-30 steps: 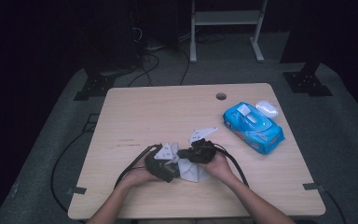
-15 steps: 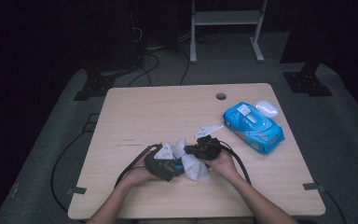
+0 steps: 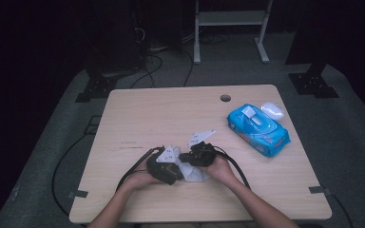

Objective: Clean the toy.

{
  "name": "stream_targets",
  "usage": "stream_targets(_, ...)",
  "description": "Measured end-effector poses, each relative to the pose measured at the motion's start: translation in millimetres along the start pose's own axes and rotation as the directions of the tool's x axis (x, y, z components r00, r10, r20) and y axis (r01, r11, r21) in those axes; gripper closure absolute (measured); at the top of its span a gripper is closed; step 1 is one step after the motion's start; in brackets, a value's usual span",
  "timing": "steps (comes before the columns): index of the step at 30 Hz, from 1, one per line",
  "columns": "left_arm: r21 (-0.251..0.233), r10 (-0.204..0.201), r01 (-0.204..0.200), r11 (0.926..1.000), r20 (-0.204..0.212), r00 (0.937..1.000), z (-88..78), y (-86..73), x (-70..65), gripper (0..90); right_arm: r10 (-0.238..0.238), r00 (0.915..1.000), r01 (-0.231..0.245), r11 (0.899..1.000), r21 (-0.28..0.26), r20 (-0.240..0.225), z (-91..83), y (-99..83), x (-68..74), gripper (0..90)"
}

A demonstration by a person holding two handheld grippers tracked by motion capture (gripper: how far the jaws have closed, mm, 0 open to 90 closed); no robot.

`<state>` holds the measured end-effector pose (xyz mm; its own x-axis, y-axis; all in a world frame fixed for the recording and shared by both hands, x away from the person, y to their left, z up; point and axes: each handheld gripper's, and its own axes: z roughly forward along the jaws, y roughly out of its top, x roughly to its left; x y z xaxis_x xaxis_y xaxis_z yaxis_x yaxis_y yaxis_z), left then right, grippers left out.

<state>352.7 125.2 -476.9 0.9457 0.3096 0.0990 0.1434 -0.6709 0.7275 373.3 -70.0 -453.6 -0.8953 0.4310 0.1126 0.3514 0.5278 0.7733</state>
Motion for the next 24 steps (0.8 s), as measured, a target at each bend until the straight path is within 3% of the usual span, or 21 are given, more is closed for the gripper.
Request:
stream_targets(7, -0.002, -0.003, 0.003, 1.0, 0.002, 1.0, 0.2, -0.1, 0.0, 23.5, 0.032, 0.9977, -0.032, 0.999, 0.005, 0.06, -25.2, -13.6, -21.1, 85.5)
stream_targets(9, 0.0, -0.003, 0.003, 1.0, 0.002, 1.0, 0.1, -0.1, 0.1, 23.5, 0.052, 0.9942, -0.053, 0.999, 0.012, 0.094, -35.4, -24.1, -30.6, 85.5)
stream_targets(14, 0.001, -0.003, 0.003, 1.0, 0.003, 1.0, 0.0, -0.3, 0.2, 23.5, 0.115, 0.987, -0.116, 0.993, -0.003, 0.112, -51.9, -46.5, -44.1, 85.6)
stream_targets(19, 0.001, -0.002, 0.002, 1.0, 0.004, 1.0, 0.0, -0.4, 0.4, 23.5, 0.152, 0.9796, -0.152, 0.988, -0.014, 0.131, -62.6, -59.9, -49.9, 85.5)
stream_targets(24, 0.0, -0.001, 0.001, 1.0, 0.004, 1.0, 0.0, -0.6, 0.3, 23.5, 0.139, 0.9826, -0.138, 0.99, -0.019, 0.123, -58.0, -54.5, -45.6, 85.6)
